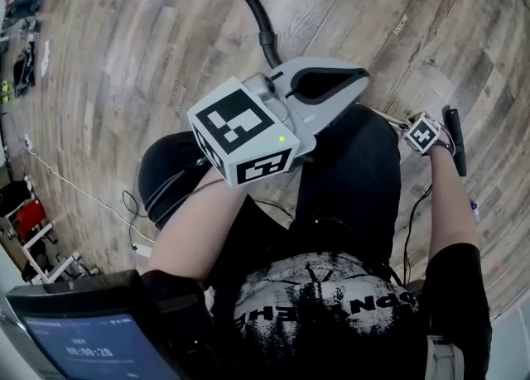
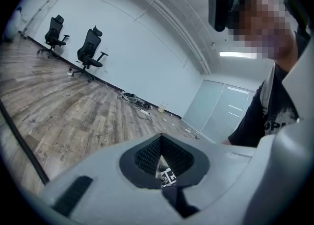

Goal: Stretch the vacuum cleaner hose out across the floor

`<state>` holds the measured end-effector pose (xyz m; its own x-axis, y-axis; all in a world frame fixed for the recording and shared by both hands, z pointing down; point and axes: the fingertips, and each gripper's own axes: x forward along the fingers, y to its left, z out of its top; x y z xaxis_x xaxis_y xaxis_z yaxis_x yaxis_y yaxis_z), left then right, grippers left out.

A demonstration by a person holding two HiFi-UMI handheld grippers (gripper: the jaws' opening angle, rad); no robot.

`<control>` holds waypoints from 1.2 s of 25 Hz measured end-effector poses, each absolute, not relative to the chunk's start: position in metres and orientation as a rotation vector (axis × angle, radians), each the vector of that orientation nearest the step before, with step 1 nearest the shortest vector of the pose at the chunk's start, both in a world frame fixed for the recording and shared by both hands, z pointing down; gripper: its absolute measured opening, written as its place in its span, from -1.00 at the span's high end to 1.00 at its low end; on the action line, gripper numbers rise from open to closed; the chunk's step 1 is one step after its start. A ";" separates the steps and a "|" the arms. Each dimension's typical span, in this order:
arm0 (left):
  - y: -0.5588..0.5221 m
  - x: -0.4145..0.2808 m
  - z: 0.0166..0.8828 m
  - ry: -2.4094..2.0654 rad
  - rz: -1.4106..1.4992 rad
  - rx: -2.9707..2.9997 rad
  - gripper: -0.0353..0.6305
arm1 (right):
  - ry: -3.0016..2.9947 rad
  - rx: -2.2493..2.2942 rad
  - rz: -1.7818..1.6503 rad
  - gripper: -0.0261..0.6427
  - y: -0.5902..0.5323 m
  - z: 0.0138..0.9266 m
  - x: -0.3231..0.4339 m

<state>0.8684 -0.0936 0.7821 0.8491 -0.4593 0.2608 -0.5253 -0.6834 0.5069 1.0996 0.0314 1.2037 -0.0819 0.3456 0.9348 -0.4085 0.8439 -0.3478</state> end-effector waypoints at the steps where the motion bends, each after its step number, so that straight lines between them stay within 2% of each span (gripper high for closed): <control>1: -0.099 0.865 0.778 -0.712 0.152 2.460 0.89 | -1.540 0.048 0.639 0.37 0.030 1.193 1.096; 6: -0.127 0.836 0.722 -0.751 0.218 2.515 0.89 | -1.527 0.139 0.579 0.55 -0.010 1.087 1.078; 12: -0.129 0.785 0.604 -0.847 0.195 2.387 0.89 | -1.729 0.200 0.513 0.89 -0.054 0.906 0.983; 23: -0.103 0.730 0.402 -0.924 0.216 2.402 0.89 | -2.038 0.292 0.462 0.91 -0.059 0.613 0.882; 30: -0.155 0.674 0.300 -0.824 0.156 2.550 0.89 | -2.278 0.537 0.338 0.91 -0.141 0.430 0.784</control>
<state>0.6737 -0.1555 0.2999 0.8148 -0.5275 0.2403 -0.5789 -0.7183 0.3859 0.7840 -0.1415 0.4297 -0.6248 -0.2744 0.7310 -0.4750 0.8766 -0.0770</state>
